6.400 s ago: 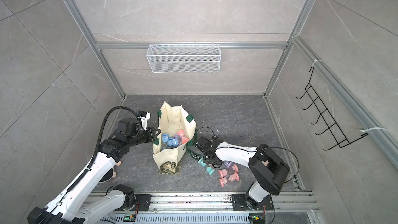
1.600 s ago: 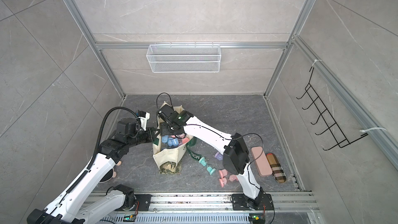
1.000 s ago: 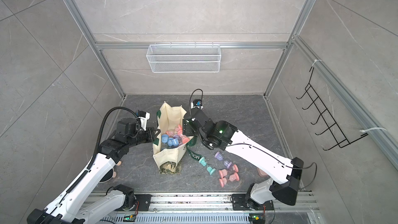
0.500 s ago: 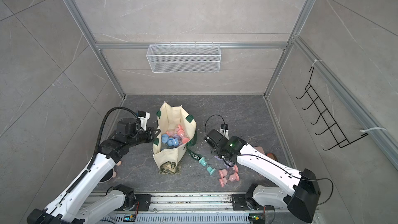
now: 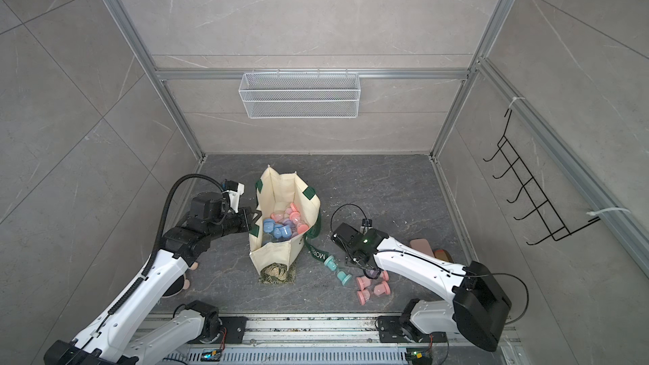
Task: Put the hourglass into the canvas bag
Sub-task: Pick up the hourglass from the center of the board.
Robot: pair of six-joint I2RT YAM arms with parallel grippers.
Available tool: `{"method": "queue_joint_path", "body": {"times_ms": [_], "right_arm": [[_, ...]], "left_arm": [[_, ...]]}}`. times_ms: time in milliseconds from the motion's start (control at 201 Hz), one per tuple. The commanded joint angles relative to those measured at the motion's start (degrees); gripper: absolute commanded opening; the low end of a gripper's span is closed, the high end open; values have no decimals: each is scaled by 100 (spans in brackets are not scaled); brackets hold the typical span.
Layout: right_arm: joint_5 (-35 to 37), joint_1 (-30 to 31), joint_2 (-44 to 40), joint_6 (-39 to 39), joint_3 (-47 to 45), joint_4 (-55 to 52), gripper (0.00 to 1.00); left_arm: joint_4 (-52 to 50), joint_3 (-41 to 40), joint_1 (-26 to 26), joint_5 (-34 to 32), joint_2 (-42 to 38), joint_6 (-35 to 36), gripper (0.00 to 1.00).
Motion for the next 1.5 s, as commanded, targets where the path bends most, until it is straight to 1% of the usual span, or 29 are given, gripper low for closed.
{"method": "queue_joint_path", "body": {"times_ms": [0,239,672,931,1204,1378,1493], "right_arm": [[-95,-15,220,64,-115,174,79],[-59,-203,389,-138,-122,227,80],[-220,-594,533,-504,-195,478,74],[-286,-869,536,-655,-235,677,68],[-479,-1281,810,-801,-294,1071,65],[-523,-1444,979,-844,-305,1270,65],[-560,-1571,1080,-889,-287,1406,63]], "left_arm": [[25,-21,-17,187,9,46,0],[29,-16,-14,201,15,57,0],[30,-16,-14,217,-24,47,0],[29,-25,-14,202,-42,47,0],[20,-23,-14,188,-73,48,0],[22,-21,-12,191,-53,44,0],[20,-25,-13,203,-52,42,0]]}}
